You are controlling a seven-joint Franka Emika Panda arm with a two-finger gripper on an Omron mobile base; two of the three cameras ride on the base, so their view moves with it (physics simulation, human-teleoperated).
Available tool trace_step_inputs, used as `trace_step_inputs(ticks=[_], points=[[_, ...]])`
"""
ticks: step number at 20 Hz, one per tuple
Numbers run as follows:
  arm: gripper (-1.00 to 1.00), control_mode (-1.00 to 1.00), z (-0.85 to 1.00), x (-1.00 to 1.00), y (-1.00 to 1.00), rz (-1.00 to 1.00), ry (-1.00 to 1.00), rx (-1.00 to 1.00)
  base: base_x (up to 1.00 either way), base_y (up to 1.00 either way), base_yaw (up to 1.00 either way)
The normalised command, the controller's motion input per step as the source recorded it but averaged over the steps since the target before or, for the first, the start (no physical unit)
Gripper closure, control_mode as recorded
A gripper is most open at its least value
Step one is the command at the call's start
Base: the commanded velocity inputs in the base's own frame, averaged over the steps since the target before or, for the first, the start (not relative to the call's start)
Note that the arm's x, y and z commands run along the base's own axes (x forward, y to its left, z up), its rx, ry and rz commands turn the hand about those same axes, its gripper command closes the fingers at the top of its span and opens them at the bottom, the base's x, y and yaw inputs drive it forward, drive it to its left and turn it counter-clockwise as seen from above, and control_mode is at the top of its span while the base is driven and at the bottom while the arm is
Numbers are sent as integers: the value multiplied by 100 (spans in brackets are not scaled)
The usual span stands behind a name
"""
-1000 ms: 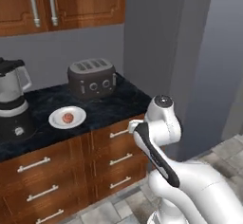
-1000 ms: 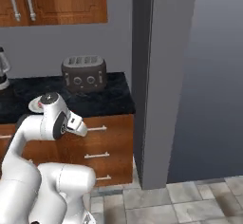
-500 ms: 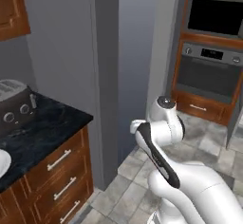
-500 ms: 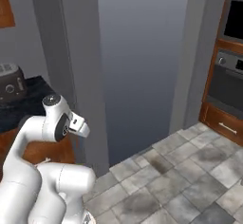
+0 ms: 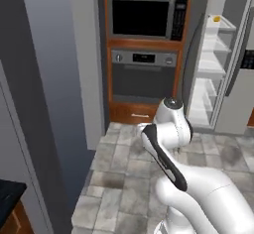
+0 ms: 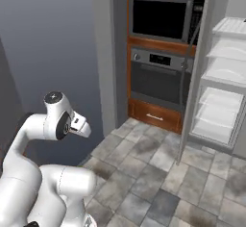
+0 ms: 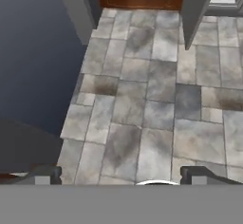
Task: Pick the mango and peach from the fridge and place them on the plate next to the blender to make a fruit smoothie.
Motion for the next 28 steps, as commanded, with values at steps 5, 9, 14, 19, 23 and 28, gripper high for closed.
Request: trace_step_inputs(ticks=[5,9,14,19,23,28], points=[[-100,100,0,0,0,0,0,0,99,0,-58],[-100,100,0,0,0,0,0,0,100,-1,-48],[-100,100,0,0,0,0,0,0,43,-86,-9],[-100,100,0,0,0,0,0,0,52,-100,10],[-100,100,0,0,0,0,0,0,100,-95,13],[-100,100,0,0,0,0,0,0,100,-49,13]])
